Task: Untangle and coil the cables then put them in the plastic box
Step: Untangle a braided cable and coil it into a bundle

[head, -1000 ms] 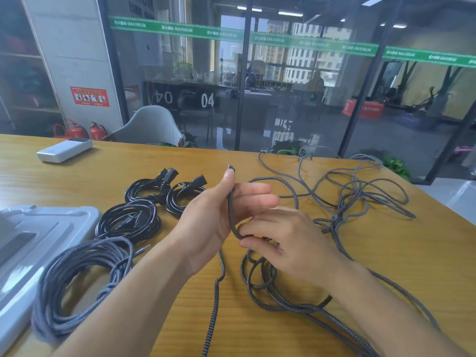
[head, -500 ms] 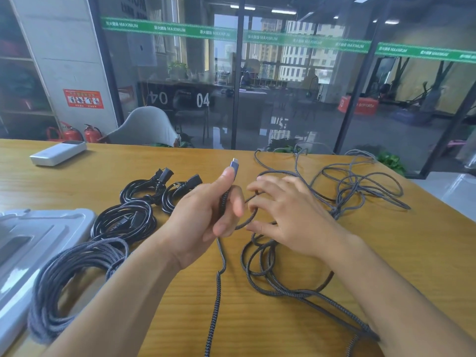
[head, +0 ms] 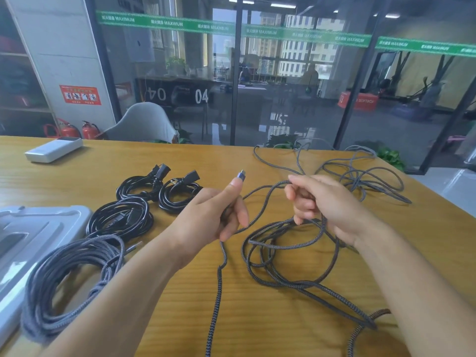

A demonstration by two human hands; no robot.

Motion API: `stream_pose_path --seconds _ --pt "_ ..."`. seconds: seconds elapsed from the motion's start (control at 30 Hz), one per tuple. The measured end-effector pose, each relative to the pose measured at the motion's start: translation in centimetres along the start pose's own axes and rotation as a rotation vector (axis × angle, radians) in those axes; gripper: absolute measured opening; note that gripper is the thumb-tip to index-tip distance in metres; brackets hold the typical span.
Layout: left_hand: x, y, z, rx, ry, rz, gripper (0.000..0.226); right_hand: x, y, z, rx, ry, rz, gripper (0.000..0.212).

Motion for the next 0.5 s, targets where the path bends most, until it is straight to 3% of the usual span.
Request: stream_pose_path --seconds 0.13,0.3,0.5 --pt "0.2 0.2 1.1 0.022 0.003 0.001 0.070 1.0 -0.4 1.8 -0.031 0.171 -0.105 0.034" --pt "0.4 0.6 2.2 0.004 -0.012 0.066 0.069 3.4 -1.6 5.1 -0.015 0.085 -0.335 0.035" --pt "0.6 0.8 2.0 -0.018 -0.222 0.094 0.070 4.0 -2.7 6.6 0.029 -0.076 -0.409 0.033"
Point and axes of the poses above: each hand's wrist, its own y-axis towards the middle knuckle, its own z-axis out of the palm, x = y × z, the point moved 10 cm from there along y, towards the middle knuckle, and after that the axes turned 4 degrees about x, right-handed, at the moved point
